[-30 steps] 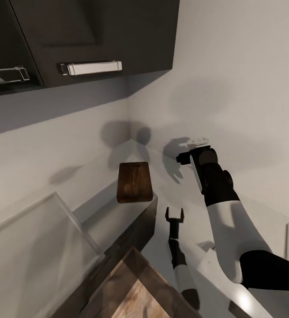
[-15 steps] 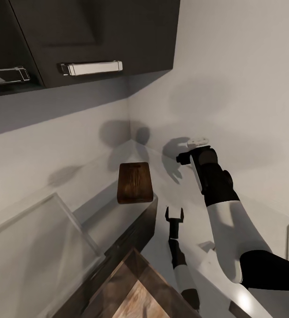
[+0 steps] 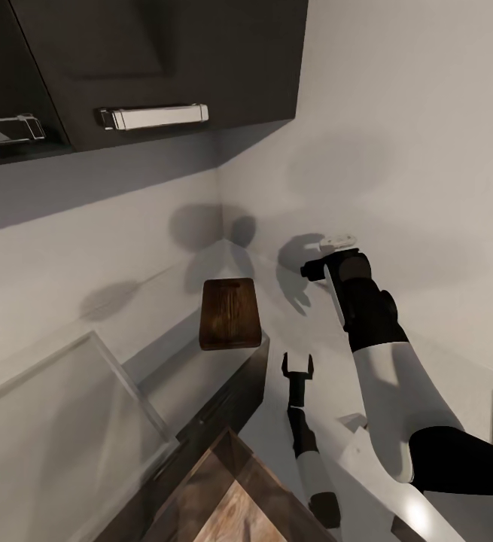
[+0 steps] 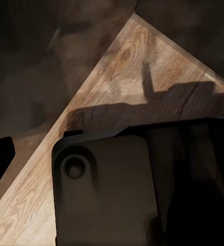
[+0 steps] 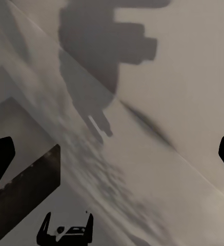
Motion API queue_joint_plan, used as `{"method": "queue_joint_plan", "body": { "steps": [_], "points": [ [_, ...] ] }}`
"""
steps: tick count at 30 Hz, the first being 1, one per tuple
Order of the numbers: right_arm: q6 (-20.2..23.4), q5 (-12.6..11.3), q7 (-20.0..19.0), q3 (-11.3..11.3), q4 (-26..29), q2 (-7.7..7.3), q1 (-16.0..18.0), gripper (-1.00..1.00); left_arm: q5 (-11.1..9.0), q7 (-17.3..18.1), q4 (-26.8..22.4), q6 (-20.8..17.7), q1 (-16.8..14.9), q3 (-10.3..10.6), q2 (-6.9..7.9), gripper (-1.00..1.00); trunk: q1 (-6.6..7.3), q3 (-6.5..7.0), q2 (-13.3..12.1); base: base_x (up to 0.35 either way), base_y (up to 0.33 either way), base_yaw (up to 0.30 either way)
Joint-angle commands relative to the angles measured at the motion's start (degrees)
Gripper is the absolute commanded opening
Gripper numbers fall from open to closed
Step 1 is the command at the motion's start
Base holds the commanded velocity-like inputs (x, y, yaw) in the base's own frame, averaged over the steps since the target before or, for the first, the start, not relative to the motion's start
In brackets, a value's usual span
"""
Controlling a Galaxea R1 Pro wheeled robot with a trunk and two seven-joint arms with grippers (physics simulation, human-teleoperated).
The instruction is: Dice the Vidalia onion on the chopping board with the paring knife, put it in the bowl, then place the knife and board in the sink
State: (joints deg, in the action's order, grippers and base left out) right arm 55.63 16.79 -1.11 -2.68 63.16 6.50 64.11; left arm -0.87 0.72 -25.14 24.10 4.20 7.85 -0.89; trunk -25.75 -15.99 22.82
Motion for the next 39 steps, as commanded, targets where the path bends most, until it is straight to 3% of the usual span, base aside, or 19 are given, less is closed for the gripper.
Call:
{"method": "queue_joint_plan", "body": {
  "steps": [1, 39],
  "points": [
    [0.3, 0.3, -0.1, 0.0, 0.0, 0.0, 0.0, 1.0, -0.1, 0.1, -0.1, 0.1, 0.0, 0.1, 0.01, 1.0, -0.03, -0.09, 0.1, 0.0, 0.0, 0.0],
    [0.3, 0.3, -0.1, 0.0, 0.0, 0.0, 0.0, 1.0, -0.1, 0.1, -0.1, 0.1, 0.0, 0.1, 0.01, 1.0, -0.03, -0.09, 0.1, 0.0, 0.0, 0.0]
  ]
}}
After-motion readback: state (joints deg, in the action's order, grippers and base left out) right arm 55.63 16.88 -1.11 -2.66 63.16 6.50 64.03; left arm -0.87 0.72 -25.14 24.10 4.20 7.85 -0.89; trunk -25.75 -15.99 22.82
